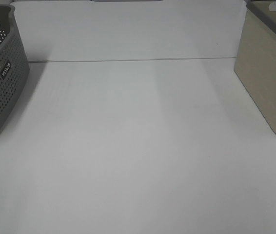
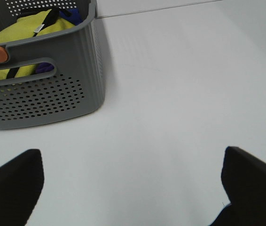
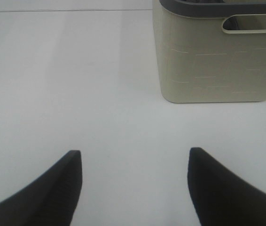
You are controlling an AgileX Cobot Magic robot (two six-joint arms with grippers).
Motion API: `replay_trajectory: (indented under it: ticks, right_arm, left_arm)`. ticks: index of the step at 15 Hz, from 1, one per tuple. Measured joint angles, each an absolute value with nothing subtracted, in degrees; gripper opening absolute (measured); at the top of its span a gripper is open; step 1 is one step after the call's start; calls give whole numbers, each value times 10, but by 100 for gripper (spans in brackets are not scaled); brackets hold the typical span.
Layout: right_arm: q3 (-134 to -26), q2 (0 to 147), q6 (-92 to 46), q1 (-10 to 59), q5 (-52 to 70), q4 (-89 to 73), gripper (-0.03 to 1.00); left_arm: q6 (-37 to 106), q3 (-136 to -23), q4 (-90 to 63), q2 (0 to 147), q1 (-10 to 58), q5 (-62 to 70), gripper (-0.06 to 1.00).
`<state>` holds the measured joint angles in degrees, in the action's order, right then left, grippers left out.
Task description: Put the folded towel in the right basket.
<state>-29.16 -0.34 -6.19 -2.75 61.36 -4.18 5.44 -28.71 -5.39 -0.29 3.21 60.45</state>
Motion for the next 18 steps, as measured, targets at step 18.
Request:
replay_trajectory:
  ticks: [18]
  right_arm:
    - [-290,-3,-62,-15,613,-53,62]
  left_arm:
    - [54,-287,-54,-3,32,604,98]
